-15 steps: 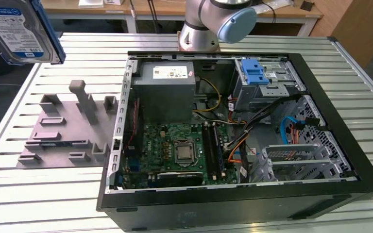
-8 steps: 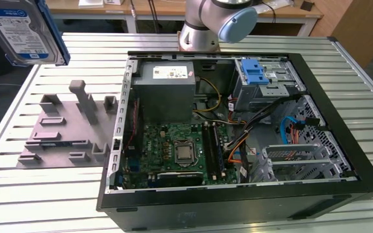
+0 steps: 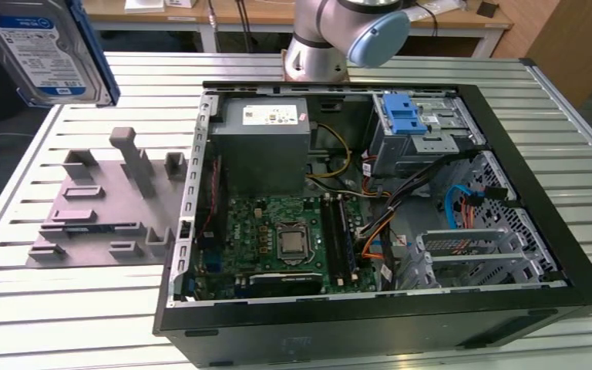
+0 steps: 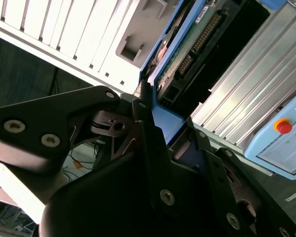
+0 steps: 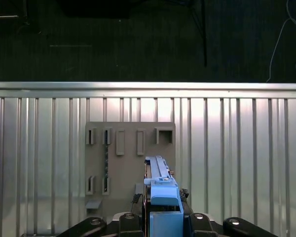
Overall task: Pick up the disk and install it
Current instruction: 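Pick up the disk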
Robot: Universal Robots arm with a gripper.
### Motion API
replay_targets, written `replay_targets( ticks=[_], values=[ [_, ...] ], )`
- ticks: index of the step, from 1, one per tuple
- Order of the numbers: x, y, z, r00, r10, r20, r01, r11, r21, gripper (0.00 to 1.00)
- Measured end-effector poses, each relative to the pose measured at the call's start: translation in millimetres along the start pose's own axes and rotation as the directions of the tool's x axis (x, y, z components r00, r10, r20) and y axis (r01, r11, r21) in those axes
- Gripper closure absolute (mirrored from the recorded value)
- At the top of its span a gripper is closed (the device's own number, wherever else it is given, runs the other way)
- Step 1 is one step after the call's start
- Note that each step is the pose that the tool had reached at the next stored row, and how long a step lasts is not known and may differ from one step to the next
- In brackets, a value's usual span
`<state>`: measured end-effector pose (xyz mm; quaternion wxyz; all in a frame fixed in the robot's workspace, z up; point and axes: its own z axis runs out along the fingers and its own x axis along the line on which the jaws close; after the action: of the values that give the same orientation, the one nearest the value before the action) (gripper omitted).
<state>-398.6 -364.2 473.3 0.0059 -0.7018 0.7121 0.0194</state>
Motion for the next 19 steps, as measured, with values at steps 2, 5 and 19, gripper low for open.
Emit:
replay_targets(
  ticks=[2, 5, 19],
  values=[
    [1.4, -3.6, -0.1, 1.0, 0.0, 0.0, 0.0, 1.0, 0.0001, 0.64],
    [3.2, -8.9, -0.2, 1.0, 0.0, 0.0001, 0.0, 1.0, 0.0001, 0.64],
    [3.3, -14.6, -15.4, 1.0, 0.0, 0.0001, 0.0, 1.0, 0.0001, 0.64]
  ],
)
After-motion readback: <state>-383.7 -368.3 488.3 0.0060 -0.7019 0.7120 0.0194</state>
